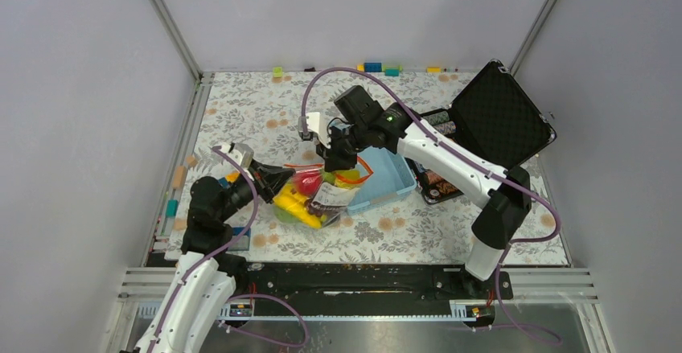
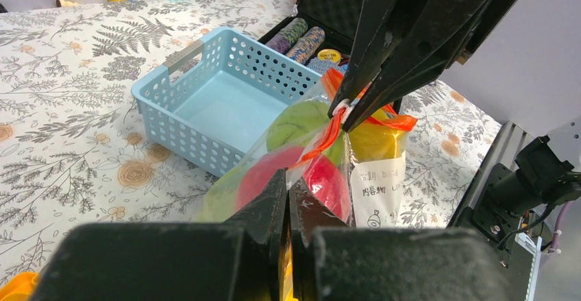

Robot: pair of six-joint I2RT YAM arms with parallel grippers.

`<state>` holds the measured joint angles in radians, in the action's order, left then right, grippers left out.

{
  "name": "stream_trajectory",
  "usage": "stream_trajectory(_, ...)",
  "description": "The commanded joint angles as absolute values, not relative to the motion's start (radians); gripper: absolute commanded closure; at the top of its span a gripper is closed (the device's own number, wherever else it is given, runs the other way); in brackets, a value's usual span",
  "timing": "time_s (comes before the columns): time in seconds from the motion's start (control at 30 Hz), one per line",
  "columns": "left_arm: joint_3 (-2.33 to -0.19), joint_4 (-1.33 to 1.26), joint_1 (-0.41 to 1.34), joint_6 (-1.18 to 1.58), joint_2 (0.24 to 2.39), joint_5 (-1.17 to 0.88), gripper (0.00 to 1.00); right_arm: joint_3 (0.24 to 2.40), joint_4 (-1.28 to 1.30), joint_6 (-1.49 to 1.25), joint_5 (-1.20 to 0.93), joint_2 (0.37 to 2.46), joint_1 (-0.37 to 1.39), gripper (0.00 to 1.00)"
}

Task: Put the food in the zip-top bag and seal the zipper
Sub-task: Zip the zipper food storage bag at the center of the board.

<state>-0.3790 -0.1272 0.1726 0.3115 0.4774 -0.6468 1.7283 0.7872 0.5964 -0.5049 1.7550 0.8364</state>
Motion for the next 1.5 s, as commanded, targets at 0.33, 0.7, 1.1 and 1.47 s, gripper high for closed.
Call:
stream_trajectory(0.33, -0.425, -0.149, 0.150, 0.273, 0.427, -0.510, 1.00, 1.634, 0.929, 0.624, -0.278, 1.568, 0.735, 1.00)
stream_trajectory(0.7, -0.522, -0.169, 0.154, 0.360, 0.411, -0.764, 0.01, 1.951, 1.086, 0.708, -0.431, 1.653, 0.932, 1.00)
stream_trajectory(1.1, -0.463, -0.242, 0.166, 0.328, 0.459, -1.000, 0.01, 2.116, 1.162, 0.738, -0.480, 1.823, 0.986, 1.00)
stream_trajectory(1.47, -0.411, -0.187, 0.181, 0.269, 0.482, -0.986, 0.19, 2.275, 1.232, 0.723, -0.455, 1.926, 1.017, 1.00)
